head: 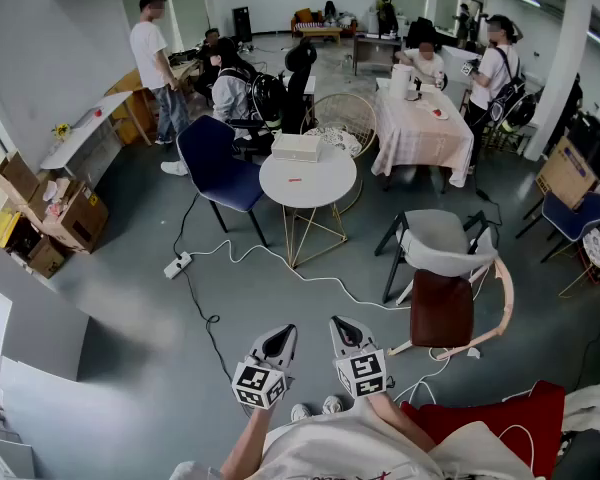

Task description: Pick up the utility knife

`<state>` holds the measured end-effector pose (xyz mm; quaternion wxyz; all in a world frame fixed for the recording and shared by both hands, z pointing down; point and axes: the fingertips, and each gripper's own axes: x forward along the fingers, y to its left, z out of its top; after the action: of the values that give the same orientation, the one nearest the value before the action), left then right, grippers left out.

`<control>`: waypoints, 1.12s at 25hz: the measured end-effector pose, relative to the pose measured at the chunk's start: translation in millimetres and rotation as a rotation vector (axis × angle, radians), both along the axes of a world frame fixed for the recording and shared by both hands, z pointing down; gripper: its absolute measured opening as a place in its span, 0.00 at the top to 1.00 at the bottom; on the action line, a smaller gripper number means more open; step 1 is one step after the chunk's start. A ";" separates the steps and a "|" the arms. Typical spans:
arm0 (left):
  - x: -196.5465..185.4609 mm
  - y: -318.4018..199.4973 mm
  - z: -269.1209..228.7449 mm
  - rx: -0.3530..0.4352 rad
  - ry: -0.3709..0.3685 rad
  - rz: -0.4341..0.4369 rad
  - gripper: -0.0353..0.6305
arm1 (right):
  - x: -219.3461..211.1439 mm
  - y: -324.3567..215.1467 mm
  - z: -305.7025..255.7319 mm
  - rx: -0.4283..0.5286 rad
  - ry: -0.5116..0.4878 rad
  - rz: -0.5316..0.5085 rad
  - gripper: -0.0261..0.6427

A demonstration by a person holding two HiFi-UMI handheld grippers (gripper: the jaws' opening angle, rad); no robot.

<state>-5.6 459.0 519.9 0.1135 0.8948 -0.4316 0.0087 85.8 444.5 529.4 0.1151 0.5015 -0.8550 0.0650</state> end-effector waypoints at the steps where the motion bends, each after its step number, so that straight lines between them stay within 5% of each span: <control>1: -0.4 -1.8 0.3 -0.001 0.000 -0.001 0.93 | -0.2 -1.9 0.8 -0.001 0.000 0.000 0.94; 28: 40.3 -61.1 10.8 -0.014 -0.035 -0.013 0.93 | 39.1 -52.3 15.3 -0.011 -0.045 -0.059 0.94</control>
<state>34.7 398.0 530.7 0.1122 0.8908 -0.4394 0.0268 124.9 392.2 544.7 0.1003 0.4740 -0.8714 0.0777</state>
